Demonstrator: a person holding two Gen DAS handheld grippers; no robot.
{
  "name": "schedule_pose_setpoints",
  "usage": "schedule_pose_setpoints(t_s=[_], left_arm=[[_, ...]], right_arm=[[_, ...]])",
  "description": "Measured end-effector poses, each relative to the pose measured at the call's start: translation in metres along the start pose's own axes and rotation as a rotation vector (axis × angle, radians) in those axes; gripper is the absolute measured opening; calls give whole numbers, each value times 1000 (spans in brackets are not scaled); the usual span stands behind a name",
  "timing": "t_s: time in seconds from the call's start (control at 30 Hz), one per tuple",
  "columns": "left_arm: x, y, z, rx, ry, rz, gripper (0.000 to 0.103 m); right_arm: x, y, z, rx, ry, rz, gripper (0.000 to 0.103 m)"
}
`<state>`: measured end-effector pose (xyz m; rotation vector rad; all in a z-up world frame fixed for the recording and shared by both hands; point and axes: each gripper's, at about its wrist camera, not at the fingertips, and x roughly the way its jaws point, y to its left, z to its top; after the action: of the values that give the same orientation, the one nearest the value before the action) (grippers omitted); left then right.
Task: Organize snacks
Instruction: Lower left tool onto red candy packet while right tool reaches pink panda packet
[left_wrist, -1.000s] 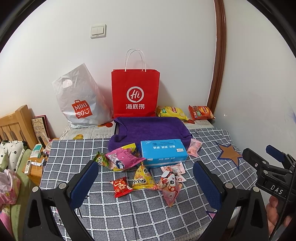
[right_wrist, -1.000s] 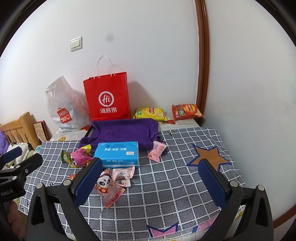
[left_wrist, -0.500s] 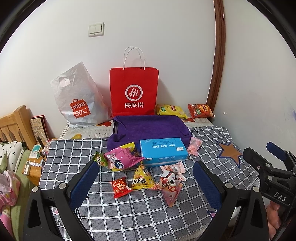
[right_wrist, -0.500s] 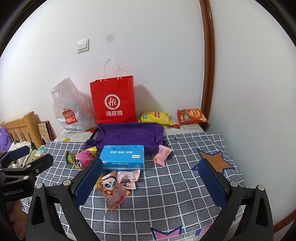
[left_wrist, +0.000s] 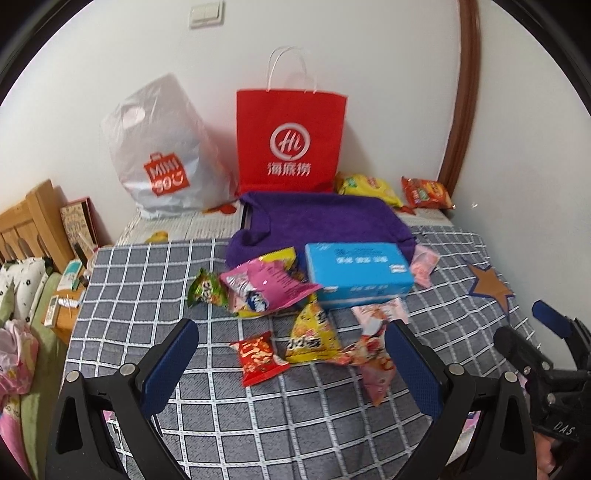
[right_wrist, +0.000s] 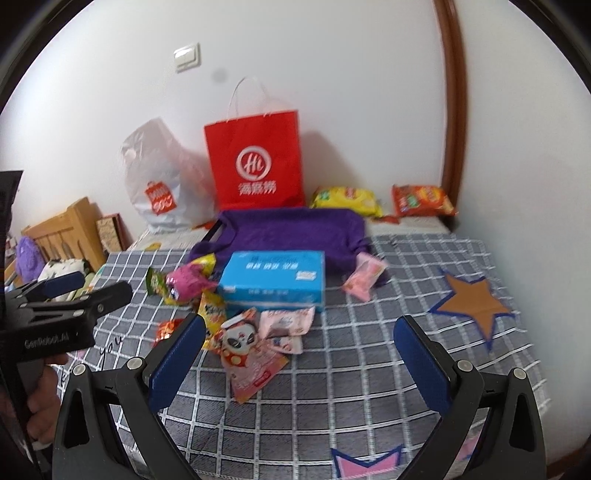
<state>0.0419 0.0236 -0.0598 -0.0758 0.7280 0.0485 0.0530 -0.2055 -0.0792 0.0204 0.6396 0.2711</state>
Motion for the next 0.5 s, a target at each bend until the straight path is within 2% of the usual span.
schedule_pose_setpoints(t_s=[0.07,0.27,0.37,0.5], left_arm=[[10,8,-2,-16,10,8,98],[35,31,-5,-53,42,24,97],[47,42,-7,-65,61,33,97],[64,55,-11,-87,97,39,96]], right_arm=[[13,5,-5,-12,25,18,93],[56,19,-22,-27,100,79,90],[70,25,-28,-45,122,109,86],[91,37,-35,-68,147,141,85]])
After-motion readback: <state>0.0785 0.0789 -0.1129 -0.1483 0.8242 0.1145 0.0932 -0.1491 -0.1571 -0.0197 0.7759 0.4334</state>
